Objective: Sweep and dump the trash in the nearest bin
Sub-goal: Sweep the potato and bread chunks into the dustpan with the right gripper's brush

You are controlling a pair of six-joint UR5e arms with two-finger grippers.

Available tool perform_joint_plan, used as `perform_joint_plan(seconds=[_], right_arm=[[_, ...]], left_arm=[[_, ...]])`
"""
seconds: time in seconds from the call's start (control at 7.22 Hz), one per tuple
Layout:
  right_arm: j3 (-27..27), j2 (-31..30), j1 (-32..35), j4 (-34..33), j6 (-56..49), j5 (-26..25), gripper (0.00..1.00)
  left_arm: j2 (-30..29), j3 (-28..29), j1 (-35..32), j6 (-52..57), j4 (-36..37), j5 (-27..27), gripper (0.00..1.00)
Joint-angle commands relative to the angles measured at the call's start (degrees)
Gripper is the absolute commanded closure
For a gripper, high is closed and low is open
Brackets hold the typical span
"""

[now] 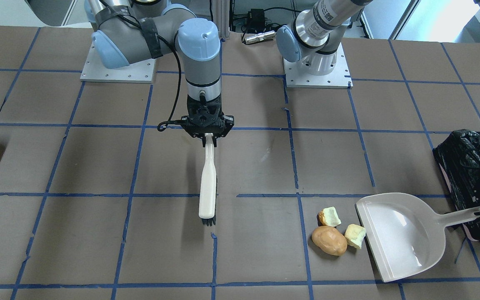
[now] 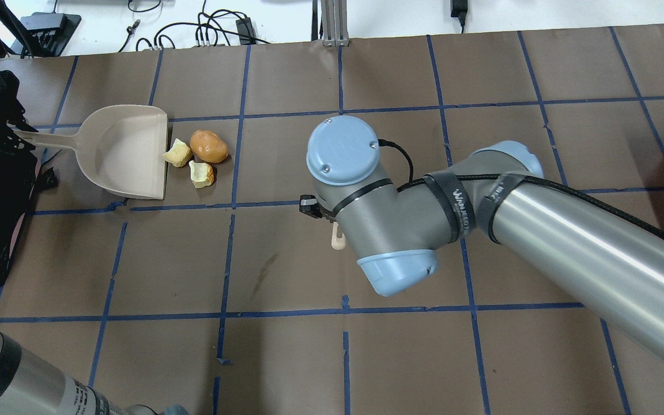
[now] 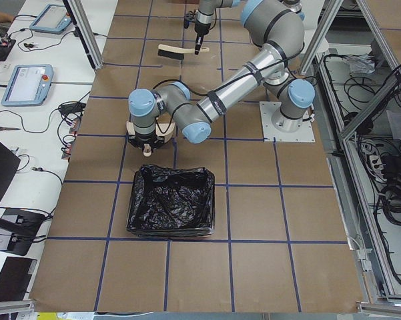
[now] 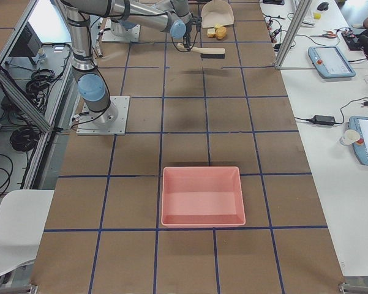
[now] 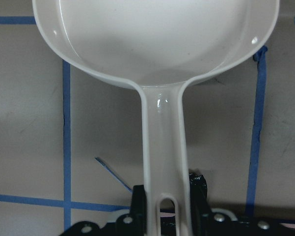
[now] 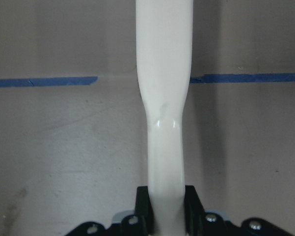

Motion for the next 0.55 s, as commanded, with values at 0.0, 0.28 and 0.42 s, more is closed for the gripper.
perform_joint_plan(seconds=[0.0, 0.28, 0.42], right_arm=[[-10.56, 9.51, 6.82, 1.81, 18.21, -2.92, 1.00], [-24.95, 15.94, 11.49, 16.42, 26.94, -3.20, 1.00], [-30.43, 18.67, 11.94, 23.72, 30.90, -2.59, 1.00]], left_arm=[[0.04, -0.40, -0.90, -0.18, -0.02, 0.00, 0.93], [-0.05, -0.49, -1.78, -0.18, -0.02, 0.00, 0.93], [-0.05, -0.49, -1.78, 0.08, -0.02, 0.00, 0.93]])
